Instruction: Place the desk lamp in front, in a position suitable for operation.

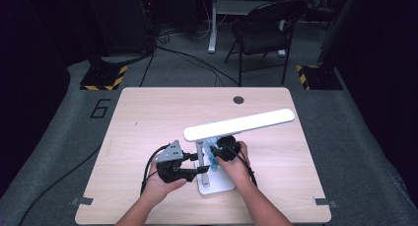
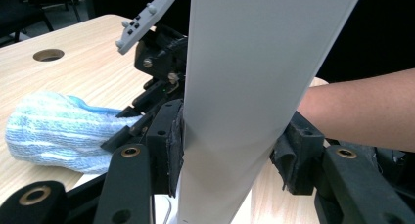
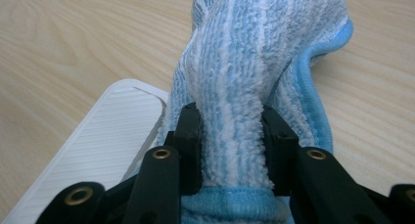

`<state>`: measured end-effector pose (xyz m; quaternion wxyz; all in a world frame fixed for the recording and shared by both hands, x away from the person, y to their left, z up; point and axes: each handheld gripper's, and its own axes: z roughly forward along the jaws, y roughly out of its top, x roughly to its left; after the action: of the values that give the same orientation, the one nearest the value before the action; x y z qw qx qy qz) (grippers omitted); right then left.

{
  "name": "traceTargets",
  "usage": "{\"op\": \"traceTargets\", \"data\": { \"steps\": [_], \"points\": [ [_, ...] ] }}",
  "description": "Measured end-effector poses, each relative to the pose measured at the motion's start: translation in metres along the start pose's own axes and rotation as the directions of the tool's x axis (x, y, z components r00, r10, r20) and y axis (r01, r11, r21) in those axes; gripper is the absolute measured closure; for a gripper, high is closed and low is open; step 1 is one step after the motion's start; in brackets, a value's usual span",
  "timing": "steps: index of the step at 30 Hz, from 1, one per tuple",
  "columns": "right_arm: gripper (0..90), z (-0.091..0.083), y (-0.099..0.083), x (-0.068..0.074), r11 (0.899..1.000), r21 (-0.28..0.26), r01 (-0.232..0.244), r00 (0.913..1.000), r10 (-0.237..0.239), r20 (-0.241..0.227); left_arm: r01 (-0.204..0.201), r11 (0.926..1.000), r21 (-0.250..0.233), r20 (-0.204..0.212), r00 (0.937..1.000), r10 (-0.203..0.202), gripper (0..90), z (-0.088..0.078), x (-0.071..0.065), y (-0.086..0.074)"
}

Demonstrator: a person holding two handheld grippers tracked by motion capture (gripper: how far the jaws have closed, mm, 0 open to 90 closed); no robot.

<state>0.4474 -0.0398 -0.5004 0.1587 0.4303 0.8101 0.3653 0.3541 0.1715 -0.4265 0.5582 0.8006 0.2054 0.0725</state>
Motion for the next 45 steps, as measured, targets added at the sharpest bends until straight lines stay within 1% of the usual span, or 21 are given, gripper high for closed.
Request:
{"op": "traceTargets", "data": {
  "steps": [1,4,5,6,8,11,13,15,17,20,23,26,27,31,32,34,39,41,42,44,45],
  "points": [
    [66.2,-0.001,-0.001,-0.001,1.000,0.002,0.008,0.9999,-0.008,-0.011,0.000,1.0000,0.000,0.001,1.0000,0.000,50.7,0.000,0.000,0.000],
    [66.2,-0.005,-0.004,0.000,1.000,0.006,-0.013,0.9994,0.013,-0.031,-0.002,1.0000,-0.002,0.003,1.0000,0.002,50.6,0.000,0.000,0.000],
    [66.2,-0.006,-0.006,0.000,1.000,-0.001,-0.009,0.9993,0.009,-0.036,0.000,1.0000,-0.003,0.003,1.0000,0.000,50.7,0.000,0.000,-0.001],
    [66.2,-0.007,-0.008,0.001,1.000,-0.008,-0.006,0.9995,0.006,-0.031,0.000,1.0000,-0.004,0.003,1.0000,0.000,50.6,0.000,0.000,-0.001],
    [66.2,-0.010,-0.011,0.002,1.000,-0.010,-0.009,0.9991,0.009,-0.041,0.000,1.0000,-0.003,0.002,1.0000,0.000,50.7,0.000,0.000,-0.001],
    [66.2,-0.016,-0.019,0.004,1.000,-0.015,0.016,0.9984,-0.017,-0.054,0.001,1.0000,-0.004,0.003,1.0000,-0.001,50.6,0.000,0.000,-0.001],
    [66.2,-0.019,-0.022,0.006,1.000,-0.013,0.019,0.9985,-0.019,-0.051,0.002,1.0000,-0.005,0.004,1.0000,-0.002,50.6,0.000,0.000,-0.001],
    [66.2,-0.024,-0.026,0.008,1.000,-0.011,0.027,0.9976,-0.027,-0.064,0.003,1.0000,-0.003,0.008,1.0000,-0.003,50.6,0.000,0.001,-0.001],
    [66.2,-0.027,-0.029,0.010,1.000,-0.011,0.023,0.9980,-0.023,-0.059,0.003,1.0000,-0.004,0.007,1.0000,-0.003,50.5,0.000,0.001,-0.001],
    [66.2,-0.032,-0.035,0.013,0.999,-0.016,0.047,0.9967,-0.048,-0.066,0.003,1.0000,-0.007,0.005,1.0000,-0.003,50.6,0.000,0.001,-0.001],
    [66.2,-0.037,-0.040,0.016,0.999,-0.017,0.047,0.9968,-0.048,-0.064,0.002,1.0000,-0.004,0.007,1.0000,-0.002,50.5,0.000,0.001,-0.001],
    [66.2,-0.043,-0.047,0.018,0.998,-0.018,0.056,0.9953,-0.057,-0.078,0.000,1.0000,-0.004,0.007,1.0000,0.000,50.5,0.000,0.001,-0.001],
    [66.2,-0.046,-0.050,0.019,0.998,-0.025,0.051,0.9957,-0.053,-0.076,0.000,1.0000,-0.004,0.007,1.0000,0.000,50.5,0.000,0.001,-0.001],
    [66.2,-0.054,-0.059,0.023,0.997,-0.026,0.070,0.9932,-0.072,-0.091,0.003,1.0000,-0.007,0.008,1.0000,-0.003,50.5,0.000,0.001,-0.001],
    [66.2,-0.056,-0.061,0.024,0.998,-0.028,0.062,0.9937,-0.064,-0.092,0.003,1.0000,-0.009,0.007,1.0000,-0.003,50.5,0.000,0.001,-0.002],
    [66.2,-0.059,-0.064,0.025,0.998,-0.025,0.064,0.9931,-0.066,-0.097,0.001,1.0000,-0.009,0.006,1.0000,-0.001,50.5,-0.001,0.001,-0.002],
    [66.2,-0.068,-0.073,0.029,0.996,-0.027,0.079,0.9892,-0.082,-0.121,0.015,0.9999,-0.007,0.011,0.9998,-0.015,50.3,-0.004,0.003,-0.003],
    [66.2,-0.071,-0.077,0.031,0.997,-0.024,0.075,0.9884,-0.077,-0.131,0.021,0.9998,-0.006,0.008,0.9997,-0.021,50.3,-0.005,0.002,-0.003],
    [66.2,-0.073,-0.078,0.031,0.996,-0.025,0.086,0.9873,-0.088,-0.132,0.012,0.9999,-0.002,0.005,0.9999,-0.012,50.3,-0.006,0.003,-0.003],
    [66.2,-0.076,-0.081,0.033,0.995,-0.028,0.094,0.9861,-0.097,-0.135,0.019,0.9998,-0.003,-0.001,0.9998,-0.019,50.3,-0.007,0.003,-0.004],
    [66.2,-0.078,-0.083,0.035,0.996,-0.022,0.085,0.9862,-0.087,-0.141,0.020,0.9998,-0.006,-0.003,0.9998,-0.020,50.3,-0.008,0.003,-0.004]
  ]
}}
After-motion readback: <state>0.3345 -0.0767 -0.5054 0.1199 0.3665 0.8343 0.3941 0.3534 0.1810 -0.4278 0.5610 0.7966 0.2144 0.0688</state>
